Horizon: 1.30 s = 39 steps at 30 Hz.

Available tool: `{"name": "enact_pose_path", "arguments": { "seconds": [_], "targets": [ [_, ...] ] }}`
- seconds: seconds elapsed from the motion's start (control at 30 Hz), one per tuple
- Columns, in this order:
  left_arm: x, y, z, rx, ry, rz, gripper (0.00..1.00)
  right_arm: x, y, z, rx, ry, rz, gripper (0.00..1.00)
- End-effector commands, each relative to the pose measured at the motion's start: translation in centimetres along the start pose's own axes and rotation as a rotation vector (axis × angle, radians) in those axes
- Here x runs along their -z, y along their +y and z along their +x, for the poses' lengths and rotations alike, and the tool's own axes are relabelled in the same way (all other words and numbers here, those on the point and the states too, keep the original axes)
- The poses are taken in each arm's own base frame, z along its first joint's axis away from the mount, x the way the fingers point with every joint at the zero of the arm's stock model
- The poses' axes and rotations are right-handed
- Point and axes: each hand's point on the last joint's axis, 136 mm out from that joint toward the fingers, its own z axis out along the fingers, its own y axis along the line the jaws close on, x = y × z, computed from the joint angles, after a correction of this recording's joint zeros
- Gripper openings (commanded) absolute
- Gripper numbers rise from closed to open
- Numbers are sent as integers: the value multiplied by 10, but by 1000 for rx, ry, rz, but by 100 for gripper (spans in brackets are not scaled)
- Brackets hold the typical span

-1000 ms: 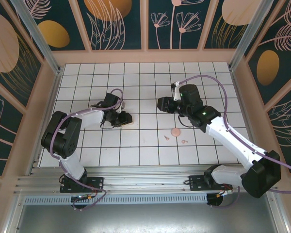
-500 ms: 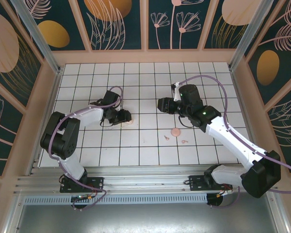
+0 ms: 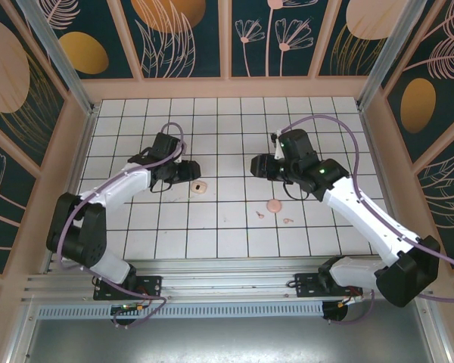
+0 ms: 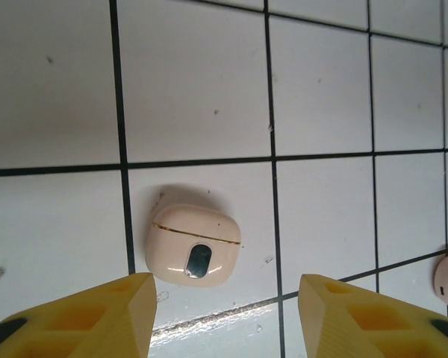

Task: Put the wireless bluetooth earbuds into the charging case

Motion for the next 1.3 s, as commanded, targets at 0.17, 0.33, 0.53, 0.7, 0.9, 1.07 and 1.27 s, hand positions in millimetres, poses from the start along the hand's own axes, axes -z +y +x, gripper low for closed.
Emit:
{"name": "enact_pose_path", "arguments": {
  "seconds": [0.17,0.33,0.53,0.7,0.9,1.07,1.27],
  "targets": [
    [5,11,9,-21,-30,-18,52,-24,-66,86,-167,377,337,56],
    [4,12,12,-20,-30,-10,51,-39,-85,96,-141,438,412,60],
    [4,12,11,-24,-35,-11,51,-61,-104,108,-132,521,492,62],
    [2,11,11,-23,-32,-5,51,-71,-118,113,-110,559,549,63],
    [0,10,11,-25,-24,-3,51,-82,-129,111,-94,562,579,64],
    [-3,10,11,-24,-18,2,51,-92,-130,110,-96,567,557,63],
    [-5,9,11,-25,-12,3,51,-99,-134,115,-86,589,564,63]
  ]
}}
